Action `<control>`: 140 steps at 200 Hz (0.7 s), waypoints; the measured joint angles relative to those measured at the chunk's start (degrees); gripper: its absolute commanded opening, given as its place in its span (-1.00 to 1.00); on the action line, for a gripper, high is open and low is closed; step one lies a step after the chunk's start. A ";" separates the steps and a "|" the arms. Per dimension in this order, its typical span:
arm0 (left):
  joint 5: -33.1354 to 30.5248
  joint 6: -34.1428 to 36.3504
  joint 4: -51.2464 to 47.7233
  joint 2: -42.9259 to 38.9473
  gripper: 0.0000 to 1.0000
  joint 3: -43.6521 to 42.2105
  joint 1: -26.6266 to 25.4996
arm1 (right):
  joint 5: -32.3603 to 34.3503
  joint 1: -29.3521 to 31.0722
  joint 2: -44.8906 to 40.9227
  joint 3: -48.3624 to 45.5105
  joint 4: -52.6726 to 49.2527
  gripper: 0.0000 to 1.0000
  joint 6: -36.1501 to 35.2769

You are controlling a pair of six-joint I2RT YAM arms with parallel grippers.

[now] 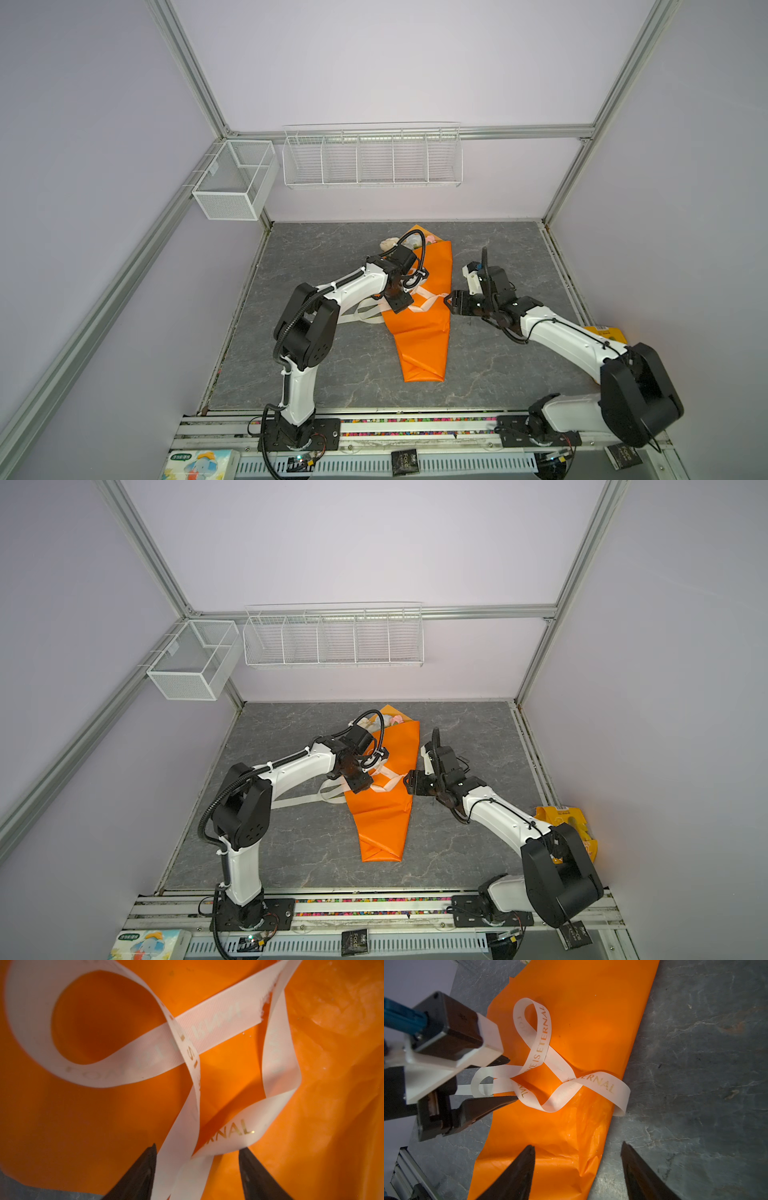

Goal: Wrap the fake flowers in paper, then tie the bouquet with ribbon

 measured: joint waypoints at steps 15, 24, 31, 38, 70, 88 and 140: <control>0.68 0.81 -0.02 0.07 0.12 0.02 0.00 | 0.13 0.00 0.00 -0.07 0.00 0.39 0.20; 1.22 1.16 -0.02 0.11 0.10 0.02 0.00 | 0.22 0.00 0.00 -0.07 0.00 0.39 0.22; 1.57 1.38 -0.02 0.17 0.09 0.02 0.00 | 0.37 0.00 -0.02 -0.07 0.00 0.39 0.28; 1.90 1.53 0.02 0.22 0.07 0.02 0.00 | 0.50 0.00 -0.02 -0.07 -0.02 0.39 0.35; 3.69 2.32 -0.09 0.83 -0.03 0.15 0.00 | 0.92 0.00 -0.20 -0.17 -0.02 0.39 0.42; 4.22 2.64 -0.61 1.84 -0.14 0.94 0.00 | 1.05 0.00 -0.22 -0.26 0.00 0.39 0.68; 4.68 2.95 -2.47 2.73 -0.62 2.93 0.00 | 1.49 0.00 -0.22 -0.52 0.20 0.39 1.46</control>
